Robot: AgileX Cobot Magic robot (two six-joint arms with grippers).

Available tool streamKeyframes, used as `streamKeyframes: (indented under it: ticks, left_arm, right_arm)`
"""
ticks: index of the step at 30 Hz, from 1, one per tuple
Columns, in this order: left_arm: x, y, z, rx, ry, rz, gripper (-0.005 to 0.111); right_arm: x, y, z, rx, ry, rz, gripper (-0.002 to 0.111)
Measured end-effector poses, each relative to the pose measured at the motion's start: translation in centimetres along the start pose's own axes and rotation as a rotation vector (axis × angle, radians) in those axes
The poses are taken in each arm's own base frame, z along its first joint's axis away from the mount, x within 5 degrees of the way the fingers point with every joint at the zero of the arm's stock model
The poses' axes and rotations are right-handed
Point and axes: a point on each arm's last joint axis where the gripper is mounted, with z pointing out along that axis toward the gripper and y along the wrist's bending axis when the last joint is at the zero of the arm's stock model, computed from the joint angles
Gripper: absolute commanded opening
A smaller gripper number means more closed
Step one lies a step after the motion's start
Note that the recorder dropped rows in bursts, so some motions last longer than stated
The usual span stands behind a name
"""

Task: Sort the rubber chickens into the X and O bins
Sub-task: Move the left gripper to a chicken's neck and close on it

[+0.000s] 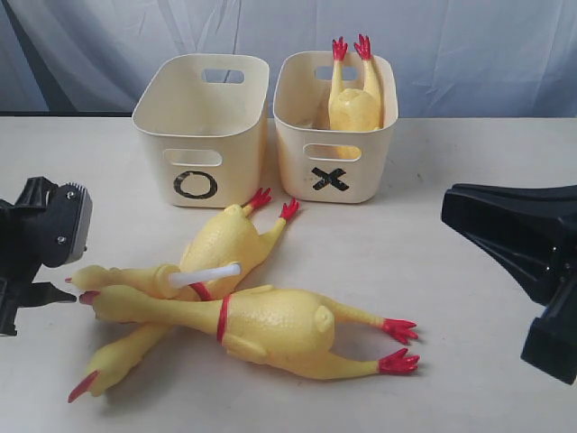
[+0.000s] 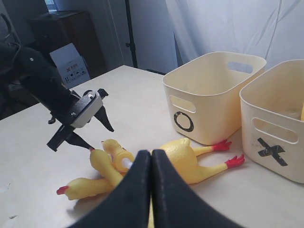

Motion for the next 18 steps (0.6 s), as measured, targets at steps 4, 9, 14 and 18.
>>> streamKeyframes:
  ticks: [4,9,14,18]
  left_arm:
    - [-0.9,0.1,1.1,-0.008,0.011,0.036,0.06]
    - [-1.2,0.1,1.9,-0.007,0.02,0.051,0.06]
    - [-1.0,-0.1,2.9,0.01,0.032,0.047,0.057]
    - [-0.8,-0.2,3.4,0.018,0.038,0.043,0.044]
  right_arm:
    - [0.0,0.0,0.0,0.0,0.0,0.0,-0.001]
    - [0.0,0.0,0.0,0.0,0.0,0.0,-0.001]
    - [0.0,0.0,0.0,0.0,0.0,0.0,-0.001]
    - [0.0,0.0,0.0,0.0,0.0,0.0,-0.001]
